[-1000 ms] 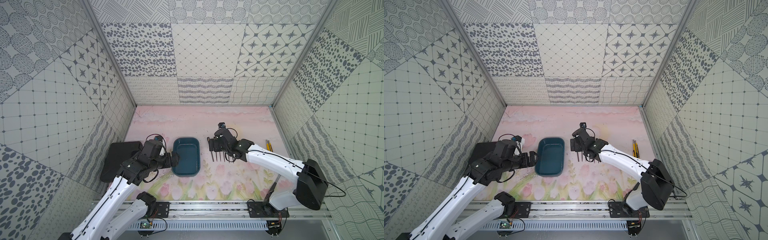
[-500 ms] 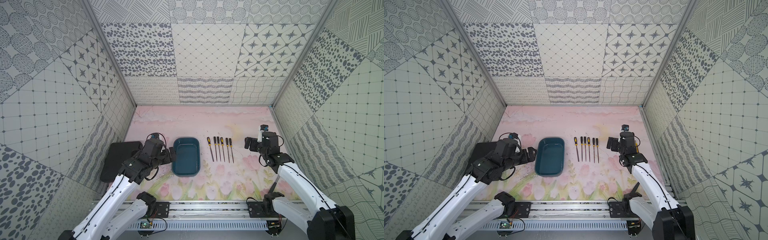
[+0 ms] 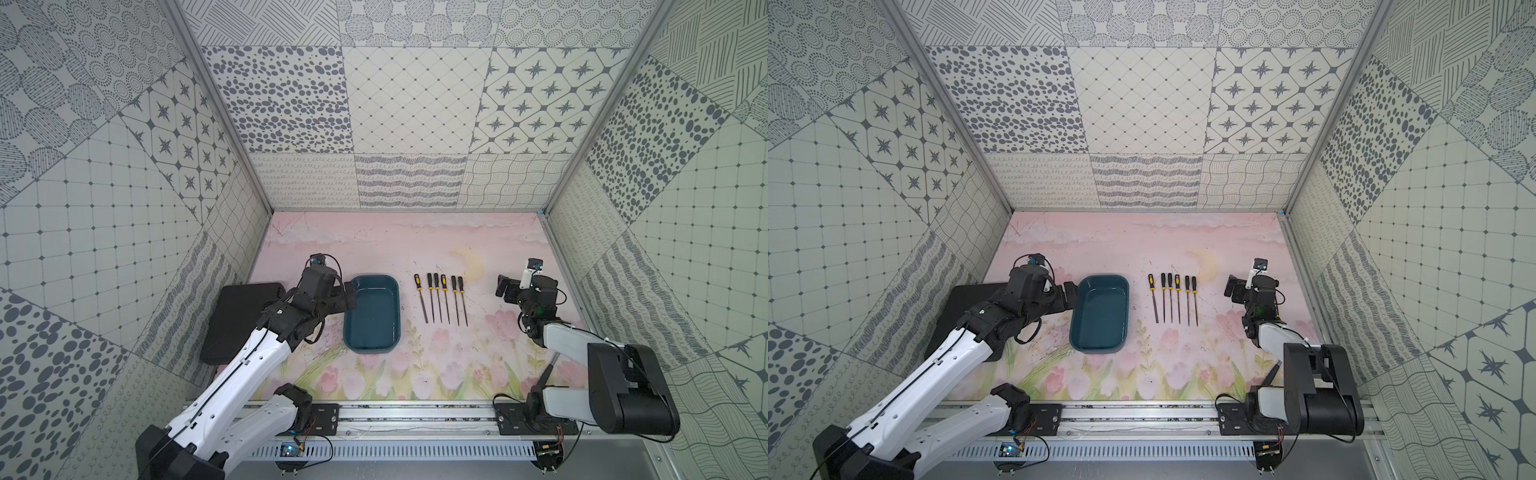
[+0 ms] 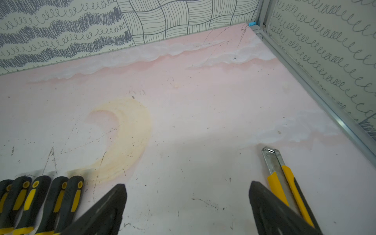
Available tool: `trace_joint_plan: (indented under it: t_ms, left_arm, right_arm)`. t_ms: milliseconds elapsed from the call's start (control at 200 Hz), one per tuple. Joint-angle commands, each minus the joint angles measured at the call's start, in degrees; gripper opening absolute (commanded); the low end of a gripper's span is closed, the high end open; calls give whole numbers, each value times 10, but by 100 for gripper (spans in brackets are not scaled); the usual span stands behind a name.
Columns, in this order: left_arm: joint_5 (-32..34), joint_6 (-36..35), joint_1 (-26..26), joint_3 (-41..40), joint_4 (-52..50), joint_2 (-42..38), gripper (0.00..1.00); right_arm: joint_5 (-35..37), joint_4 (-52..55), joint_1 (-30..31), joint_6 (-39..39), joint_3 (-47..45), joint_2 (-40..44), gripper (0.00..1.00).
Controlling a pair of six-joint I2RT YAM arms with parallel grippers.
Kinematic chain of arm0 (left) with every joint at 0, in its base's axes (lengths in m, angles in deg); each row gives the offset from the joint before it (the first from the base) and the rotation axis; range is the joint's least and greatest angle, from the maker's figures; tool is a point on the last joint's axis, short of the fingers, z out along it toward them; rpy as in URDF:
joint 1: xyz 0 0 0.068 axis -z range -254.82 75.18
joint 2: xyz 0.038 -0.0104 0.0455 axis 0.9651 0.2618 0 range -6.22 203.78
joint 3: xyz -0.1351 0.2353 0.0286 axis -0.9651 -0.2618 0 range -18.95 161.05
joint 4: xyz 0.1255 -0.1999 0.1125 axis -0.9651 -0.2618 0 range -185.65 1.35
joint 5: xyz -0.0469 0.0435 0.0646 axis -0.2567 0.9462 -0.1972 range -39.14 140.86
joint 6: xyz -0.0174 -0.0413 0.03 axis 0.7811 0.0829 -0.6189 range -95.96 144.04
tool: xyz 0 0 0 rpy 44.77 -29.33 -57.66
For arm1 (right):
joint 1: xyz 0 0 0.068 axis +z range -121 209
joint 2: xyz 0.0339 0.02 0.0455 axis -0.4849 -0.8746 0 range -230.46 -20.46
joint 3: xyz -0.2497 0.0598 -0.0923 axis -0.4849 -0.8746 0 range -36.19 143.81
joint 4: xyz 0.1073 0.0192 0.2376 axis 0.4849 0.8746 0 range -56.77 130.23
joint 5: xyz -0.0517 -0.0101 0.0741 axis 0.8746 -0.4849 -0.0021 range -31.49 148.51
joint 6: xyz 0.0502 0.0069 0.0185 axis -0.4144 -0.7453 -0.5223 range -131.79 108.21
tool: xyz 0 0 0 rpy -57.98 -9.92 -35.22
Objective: Take the file tool out of the storage box
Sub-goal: Reset both arms
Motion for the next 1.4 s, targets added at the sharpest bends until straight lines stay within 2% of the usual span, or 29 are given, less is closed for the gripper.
trace_joint_plan:
  t_ms: [0,90,165,245,380,630,710,790,876,931,1026,1101,1136,1191,1236,1291,1346,1396]
  left_arm:
    - [40,-113,-15,-30,129,5,99]
    - [15,-150,-36,-69,217,7,99]
    - [-61,-178,-69,-101,293,22,99]
    - [-74,-185,-93,-119,342,56,99]
    - [-81,-221,-121,-149,426,113,99]
    - [-135,-238,-201,-236,573,145,99]
    - [-139,-250,-218,-257,624,177,99]
    - [-173,-248,-239,-269,683,214,99]
    - [-215,-234,-247,-267,717,235,99]
    - [-244,-224,-247,-278,773,258,99]
    - [-239,-223,-246,-285,840,310,99]
    - [-249,-229,-244,-269,830,339,99]
    - [-245,-239,-241,-270,858,358,99]
    - [-234,-230,-240,-269,825,342,99]
    - [-229,-235,-238,-271,859,355,99]
    - [-228,-235,-234,-257,807,344,98]
    - [-222,-242,-231,-262,837,354,99]
    - [-217,-239,-229,-254,804,346,99]
  right_arm:
    - [-12,-204,-1,22,-31,-44,99]
    - [-15,-235,-2,25,-37,-74,99]
    - [-22,-303,-1,24,-38,-125,98]
    - [-33,-201,0,33,-9,-97,98]
    - [-72,-161,5,57,23,-108,98]
    - [-65,-158,10,60,24,-109,98]
    - [-65,-158,10,60,24,-109,98]
    - [-65,-158,10,60,24,-109,98]
    - [-65,-158,11,60,24,-109,98]
    - [-65,-158,11,60,25,-110,98]
    - [-64,-158,11,61,24,-109,98]
    - [-60,-156,13,64,25,-109,98]
    - [-60,-155,14,64,26,-110,98]
    - [-58,-155,14,64,27,-110,98]
    - [-58,-155,15,64,27,-110,98]
    - [-58,-155,15,64,27,-110,98]
    - [-58,-154,15,64,27,-110,98]
    - [-58,-155,15,64,27,-110,98]
